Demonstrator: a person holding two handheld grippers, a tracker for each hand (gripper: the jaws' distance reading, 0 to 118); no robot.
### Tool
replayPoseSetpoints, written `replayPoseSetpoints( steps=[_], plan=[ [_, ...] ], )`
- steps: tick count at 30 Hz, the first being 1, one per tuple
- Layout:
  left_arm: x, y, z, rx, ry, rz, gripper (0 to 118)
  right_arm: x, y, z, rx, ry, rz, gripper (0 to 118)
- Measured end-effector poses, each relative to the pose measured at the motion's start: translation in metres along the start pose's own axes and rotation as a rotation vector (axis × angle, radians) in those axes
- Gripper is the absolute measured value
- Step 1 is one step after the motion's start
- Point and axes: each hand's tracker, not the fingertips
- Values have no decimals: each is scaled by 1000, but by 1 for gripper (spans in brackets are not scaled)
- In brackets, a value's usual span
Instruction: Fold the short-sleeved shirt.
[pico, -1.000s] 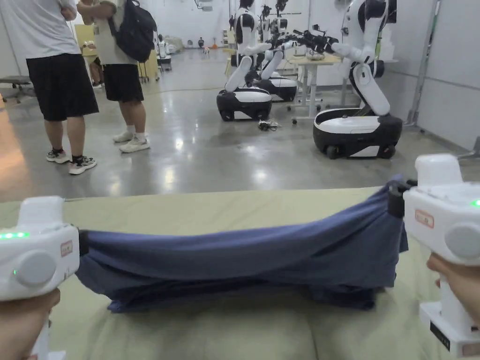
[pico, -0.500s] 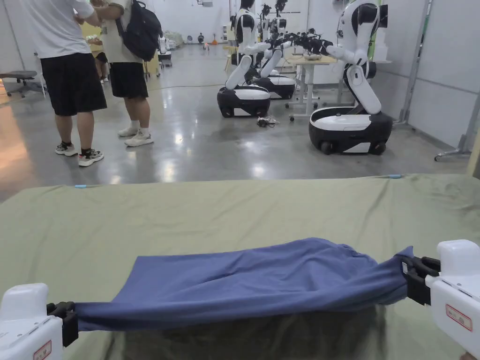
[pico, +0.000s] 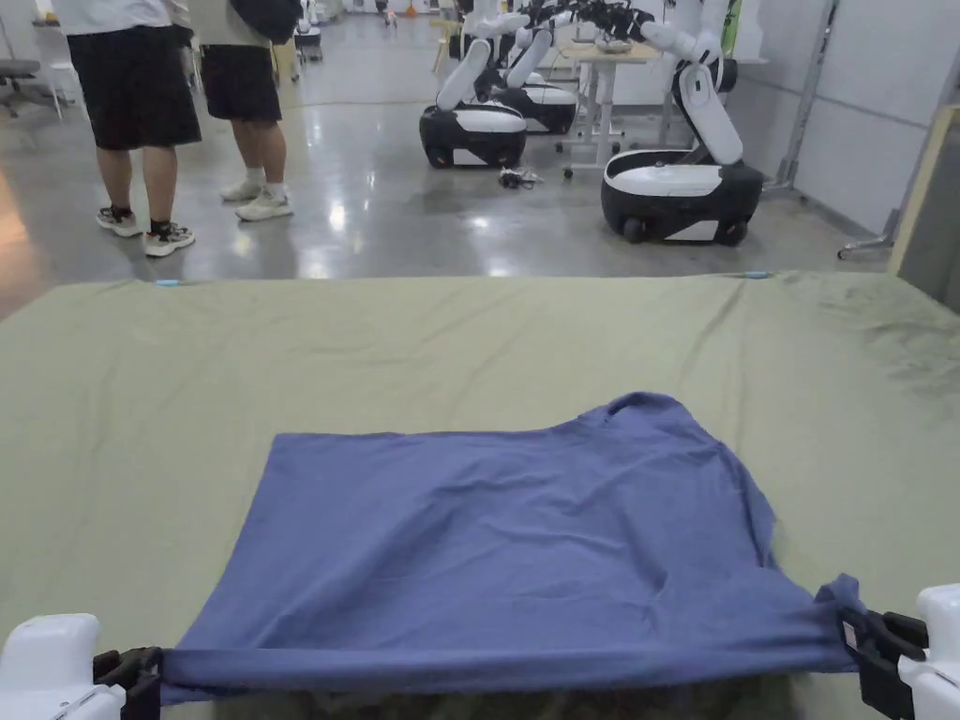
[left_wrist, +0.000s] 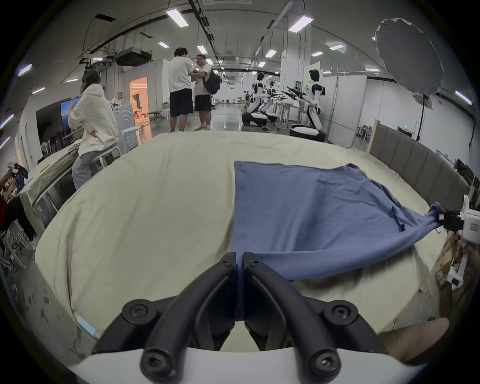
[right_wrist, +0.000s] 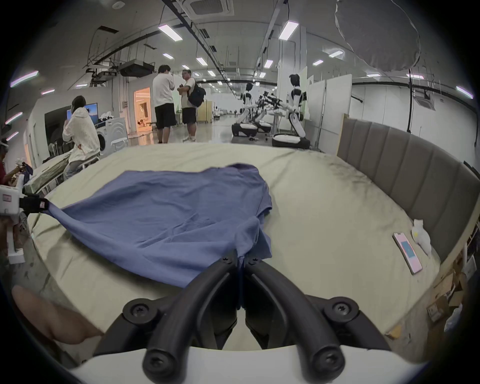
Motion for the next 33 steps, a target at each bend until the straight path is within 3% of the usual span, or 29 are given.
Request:
replayPoseSetpoints(
  steps=[10, 12, 13, 15, 16, 17, 22, 23, 24, 25, 26, 27, 28, 29, 31, 33],
  plan=[
    [7, -47, 5, -86, -9, -40, 2, -6, -65, -9, -141, -16, 106, 4],
    [4, -53, -2, -102, -10, -50, 4, -5, -73, -15, -170, -10, 75, 6],
    [1, -56, -4, -114, -4, -46, 14, -4, -78, -18, -192, -23, 26, 15],
    [3, -58, 2, -148, 62, -1, 73, -5, -80, -16, -169, -59, 14, 98],
    [5, -56, 9, -128, 41, 9, 100, -3, -79, -12, -138, -77, -6, 118],
    [1, -55, 18, -108, 14, 20, 115, 0, -78, -6, -106, -73, -54, 117],
    [3, -33, 70, -31, -54, -46, 114, -8, -33, 54, -1, 26, -153, 116],
    [3, -30, 80, -22, -61, -49, 114, -12, -26, 65, 11, 50, -164, 108],
    [5, -25, 89, -19, -76, -49, 112, -17, -20, 74, 18, 61, -156, 93],
    [6, -23, 98, -3, -88, -49, 105, -23, -14, 82, 31, 64, -135, 60],
    [6, -23, 106, 15, -95, -59, 70, -31, -13, 83, 60, 24, -92, 8],
    [9, -22, 108, 11, -82, -71, 23, -36, -10, 89, 83, -6, -77, 1],
    [10, -25, 107, -5, -24, -95, 0, -39, -7, 95, 88, 28, -96, 1],
    [8, -27, 109, 11, -48, -72, 0, -40, -1, 98, 89, 97, -120, 1],
    [4, -29, 105, -38, -147, -61, 0, -48, 5, 96, 85, 84, -114, 0],
    [7, -33, 93, -20, -98, -107, 0, -53, 11, 96, 83, 98, -110, 0]
  ],
)
